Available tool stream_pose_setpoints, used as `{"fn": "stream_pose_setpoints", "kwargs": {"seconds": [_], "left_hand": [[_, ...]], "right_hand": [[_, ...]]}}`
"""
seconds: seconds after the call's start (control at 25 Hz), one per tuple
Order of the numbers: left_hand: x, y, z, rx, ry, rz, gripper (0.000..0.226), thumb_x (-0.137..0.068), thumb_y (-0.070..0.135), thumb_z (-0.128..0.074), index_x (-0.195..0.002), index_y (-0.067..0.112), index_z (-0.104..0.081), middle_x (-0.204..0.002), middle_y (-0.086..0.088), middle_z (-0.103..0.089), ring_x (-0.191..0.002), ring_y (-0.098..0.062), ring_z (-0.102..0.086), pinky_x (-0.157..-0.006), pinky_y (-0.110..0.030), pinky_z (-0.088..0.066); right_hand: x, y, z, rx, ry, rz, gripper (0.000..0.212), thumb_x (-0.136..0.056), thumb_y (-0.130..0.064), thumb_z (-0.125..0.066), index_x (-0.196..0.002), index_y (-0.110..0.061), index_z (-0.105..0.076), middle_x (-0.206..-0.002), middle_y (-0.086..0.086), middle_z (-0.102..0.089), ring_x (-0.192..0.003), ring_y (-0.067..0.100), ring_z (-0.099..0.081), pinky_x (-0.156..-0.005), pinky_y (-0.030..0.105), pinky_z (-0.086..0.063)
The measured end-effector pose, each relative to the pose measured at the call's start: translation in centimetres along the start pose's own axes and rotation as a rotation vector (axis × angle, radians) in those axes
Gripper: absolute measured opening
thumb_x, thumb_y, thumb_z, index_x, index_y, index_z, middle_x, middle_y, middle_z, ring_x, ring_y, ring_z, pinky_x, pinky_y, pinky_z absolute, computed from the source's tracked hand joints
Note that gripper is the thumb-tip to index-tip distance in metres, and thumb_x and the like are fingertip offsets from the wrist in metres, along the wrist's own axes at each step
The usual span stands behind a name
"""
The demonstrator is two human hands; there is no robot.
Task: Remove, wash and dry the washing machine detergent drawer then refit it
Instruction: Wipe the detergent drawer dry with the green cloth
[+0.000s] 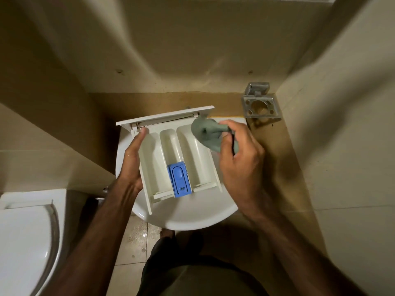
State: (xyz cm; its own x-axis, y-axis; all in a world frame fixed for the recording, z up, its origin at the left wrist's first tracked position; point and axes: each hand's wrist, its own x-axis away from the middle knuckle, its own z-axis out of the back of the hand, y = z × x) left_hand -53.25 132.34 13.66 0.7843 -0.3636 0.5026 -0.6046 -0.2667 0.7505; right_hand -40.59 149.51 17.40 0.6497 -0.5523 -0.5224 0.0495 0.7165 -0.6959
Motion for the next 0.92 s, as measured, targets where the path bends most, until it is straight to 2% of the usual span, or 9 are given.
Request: {"fn": "stream_pose_setpoints", "kwargs": {"seconds": [0.16, 0.24, 0.32, 0.4, 0.48, 0.64, 0.76, 0.84, 0.92], "left_hand": [[0.2, 0.0, -0.2, 0.002, -0.018, -0.015, 0.048, -0.106, 0.042, -0.049, -0.076, 0.031, -0.084, -0.083, 0.006, -0.079, -0.074, -0.012, -0.076, -0.071, -0.027, -0.062], [0.2, 0.0, -0.5, 0.005, -0.011, -0.015, 0.05, -0.107, 0.042, -0.048, -0.074, 0.03, -0.084, -0.08, 0.006, -0.077, -0.071, -0.011, -0.075, -0.068, -0.026, -0.061], [0.0, 0.0, -0.4, 0.03, 0.002, -0.018, 0.047, -0.106, 0.044, -0.05, -0.077, 0.029, -0.084, -0.082, 0.004, -0.077, -0.071, -0.013, -0.074, -0.067, -0.026, -0.062], [0.2, 0.2, -0.8, 0.049, -0.011, 0.004, 0.045, -0.104, 0.048, -0.051, -0.084, 0.026, -0.085, -0.088, 0.001, -0.078, -0.077, -0.016, -0.075, -0.071, -0.029, -0.063], [0.0, 0.1, -0.8, 0.035, -0.017, 0.012, 0.049, -0.105, 0.048, -0.049, -0.082, 0.025, -0.086, -0.085, 0.001, -0.078, -0.076, -0.016, -0.076, -0.071, -0.029, -0.063], [0.1, -0.3, -1.1, 0.005, -0.006, 0.043, 0.042, -0.1, 0.054, -0.057, -0.096, 0.023, -0.084, -0.098, -0.005, -0.077, -0.085, -0.021, -0.076, -0.076, -0.031, -0.062], [0.2, -0.3, -1.7, 0.014, -0.046, 0.067, 0.05, -0.103, 0.051, -0.052, -0.076, 0.024, -0.084, -0.079, 0.001, -0.077, -0.071, -0.016, -0.075, -0.067, -0.026, -0.061], [0.1, 0.0, -1.9, 0.03, -0.04, 0.059, 0.053, -0.104, 0.047, -0.051, -0.067, 0.025, -0.082, -0.072, 0.003, -0.074, -0.064, -0.013, -0.073, -0.062, -0.023, -0.06], [-0.1, 0.4, -2.0, 0.049, -0.017, 0.05, 0.044, -0.101, 0.049, -0.057, -0.074, 0.024, -0.083, -0.078, 0.001, -0.074, -0.067, -0.015, -0.073, -0.064, -0.026, -0.06]], "right_hand": [[-1.5, 0.6, -0.9, 0.043, -0.035, 0.148, 0.027, -0.098, 0.006, -0.06, -0.121, 0.002, -0.072, -0.12, 0.012, -0.074, -0.11, 0.021, -0.07, -0.095, 0.036, -0.059], [-0.5, 0.6, -2.4, 0.194, -0.208, 0.301, 0.029, -0.093, 0.006, -0.066, -0.12, 0.001, -0.073, -0.12, 0.014, -0.074, -0.107, 0.027, -0.072, -0.092, 0.037, -0.061], [0.9, 0.4, -3.6, 0.393, -0.436, 0.325, 0.033, -0.082, 0.004, -0.077, -0.114, -0.003, -0.073, -0.11, 0.013, -0.075, -0.098, 0.029, -0.072, -0.076, 0.039, -0.064], [1.7, -0.6, -3.8, 0.565, -0.649, 0.211, 0.035, -0.08, -0.001, -0.079, -0.112, -0.007, -0.068, -0.106, 0.011, -0.072, -0.096, 0.027, -0.07, -0.072, 0.036, -0.061], [2.3, -1.8, -3.5, 0.649, -0.828, 0.055, 0.028, -0.093, -0.001, -0.065, -0.12, -0.008, -0.06, -0.116, 0.011, -0.069, -0.107, 0.027, -0.066, -0.08, 0.034, -0.055], [1.5, -3.1, -2.0, 0.58, -0.981, -0.191, 0.01, -0.097, -0.008, -0.058, -0.106, -0.01, -0.057, -0.115, 0.009, -0.067, -0.108, 0.028, -0.064, -0.074, 0.031, -0.04], [1.7, -2.7, -1.4, 0.422, -0.777, -0.328, 0.011, -0.097, -0.011, -0.052, -0.104, -0.011, -0.06, -0.105, 0.009, -0.069, -0.098, 0.031, -0.067, -0.072, 0.035, -0.045], [2.8, -2.8, -1.1, 0.278, -0.444, -0.321, 0.019, -0.099, -0.012, -0.054, -0.113, -0.012, -0.067, -0.1, 0.006, -0.073, -0.091, 0.023, -0.068, -0.075, 0.036, -0.053], [3.0, -3.2, -0.7, 0.122, -0.119, -0.226, 0.02, -0.101, -0.01, -0.058, -0.117, -0.01, -0.068, -0.103, 0.002, -0.074, -0.091, 0.006, -0.064, -0.079, 0.026, -0.055]]}}
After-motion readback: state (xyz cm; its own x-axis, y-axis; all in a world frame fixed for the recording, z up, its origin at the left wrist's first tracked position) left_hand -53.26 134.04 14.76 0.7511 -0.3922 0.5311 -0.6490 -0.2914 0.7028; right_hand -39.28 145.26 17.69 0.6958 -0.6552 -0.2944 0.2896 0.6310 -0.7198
